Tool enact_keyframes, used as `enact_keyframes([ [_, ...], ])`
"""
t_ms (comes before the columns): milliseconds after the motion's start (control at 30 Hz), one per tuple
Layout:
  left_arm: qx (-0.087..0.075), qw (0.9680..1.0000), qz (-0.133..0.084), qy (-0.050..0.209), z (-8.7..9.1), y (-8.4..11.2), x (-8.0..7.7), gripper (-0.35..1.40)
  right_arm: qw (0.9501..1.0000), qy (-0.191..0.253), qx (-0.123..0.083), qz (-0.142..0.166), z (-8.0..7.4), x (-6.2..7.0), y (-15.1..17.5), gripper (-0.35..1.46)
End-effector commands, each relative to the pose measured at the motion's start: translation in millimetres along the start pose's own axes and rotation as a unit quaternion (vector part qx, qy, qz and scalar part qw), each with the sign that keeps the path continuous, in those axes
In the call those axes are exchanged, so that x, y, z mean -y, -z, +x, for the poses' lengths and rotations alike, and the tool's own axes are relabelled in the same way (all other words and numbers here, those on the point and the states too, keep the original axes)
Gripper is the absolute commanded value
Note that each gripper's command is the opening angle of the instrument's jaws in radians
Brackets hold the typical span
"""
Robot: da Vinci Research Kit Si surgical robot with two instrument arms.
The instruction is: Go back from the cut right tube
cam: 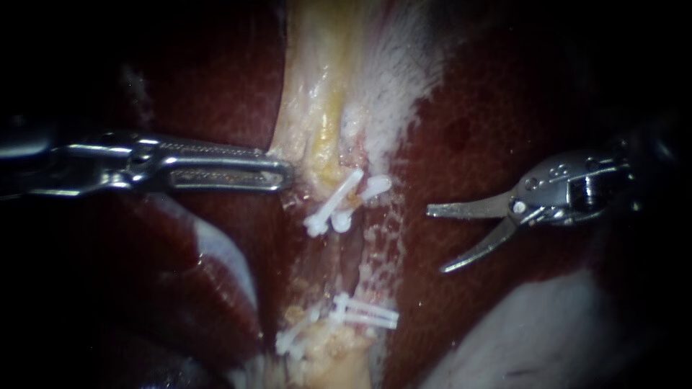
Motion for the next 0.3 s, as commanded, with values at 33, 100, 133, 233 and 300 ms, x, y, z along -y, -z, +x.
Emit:
enact_keyframes([
  [33, 0.000, 1.0000, 0.000, 0.000, 0.0, 0.0, 0.0, -0.23, 1.0000, 0.000, 0.000, 0.000, 0.0, 0.0, 0.0, 1.45],
  [100, 0.000, 1.0000, 0.000, 0.000, 0.0, 0.0, 0.0, -0.23, 1.0000, 0.000, 0.000, 0.000, 0.0, 0.0, 0.0, 1.45],
  [133, 0.000, 1.0000, 0.000, 0.000, 0.0, 0.0, 0.0, -0.23, 1.0000, 0.000, 0.000, 0.000, 0.0, 0.0, 0.0, 1.45],
  [233, 0.000, 1.0000, 0.000, 0.000, 0.0, 0.0, 0.0, -0.23, 1.0000, 0.000, 0.000, 0.000, 0.0, 0.0, 0.0, 1.45],
  [300, 0.000, 1.0000, 0.000, 0.000, 0.0, 0.0, 0.0, -0.23, 1.0000, 0.000, 0.000, 0.000, 0.1, 0.0, 0.0, 1.45],
])
